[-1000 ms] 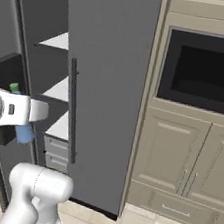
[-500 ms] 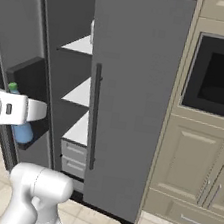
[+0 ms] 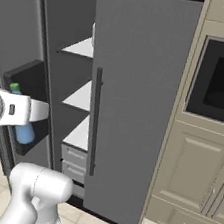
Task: Take the bottled waters from the counter and place them in the freezer to freeze. Close the freezer door after placing the bottles.
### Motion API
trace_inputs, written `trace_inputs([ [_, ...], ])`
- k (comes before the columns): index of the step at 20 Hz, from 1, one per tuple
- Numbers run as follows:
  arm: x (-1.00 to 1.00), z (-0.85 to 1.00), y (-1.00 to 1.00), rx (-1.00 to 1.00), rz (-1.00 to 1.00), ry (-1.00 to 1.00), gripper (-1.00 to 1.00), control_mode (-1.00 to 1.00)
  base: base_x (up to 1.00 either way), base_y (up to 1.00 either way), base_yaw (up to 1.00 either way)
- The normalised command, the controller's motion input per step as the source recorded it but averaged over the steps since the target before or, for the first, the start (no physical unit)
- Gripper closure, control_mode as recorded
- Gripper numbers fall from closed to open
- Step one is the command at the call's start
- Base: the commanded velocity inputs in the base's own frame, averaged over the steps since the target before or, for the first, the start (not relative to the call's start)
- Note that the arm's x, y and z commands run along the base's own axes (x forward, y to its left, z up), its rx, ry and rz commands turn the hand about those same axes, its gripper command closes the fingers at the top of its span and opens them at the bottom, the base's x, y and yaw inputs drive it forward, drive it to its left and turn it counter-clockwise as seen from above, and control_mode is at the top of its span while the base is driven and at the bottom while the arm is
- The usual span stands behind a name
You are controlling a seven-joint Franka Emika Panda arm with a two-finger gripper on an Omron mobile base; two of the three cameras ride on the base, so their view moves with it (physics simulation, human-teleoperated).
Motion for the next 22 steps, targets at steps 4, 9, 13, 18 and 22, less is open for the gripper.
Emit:
trace_inputs([
  [4,0.0,0.0,0.0,0.0,0.0,0.0,1.0,1.0,0.27,0.38,0.0],
  [9,0.0,0.0,0.0,0.0,0.0,0.0,1.0,1.0,0.25,0.31,0.0],
  [13,0.0,0.0,0.0,0.0,0.0,0.0,1.0,1.0,0.31,0.21,0.0],
  [18,0.0,0.0,0.0,0.0,0.0,0.0,1.0,1.0,0.46,0.04,0.0],
  [22,0.0,0.0,0.0,0.0,0.0,0.0,1.0,1.0,0.49,0.09,0.0],
])
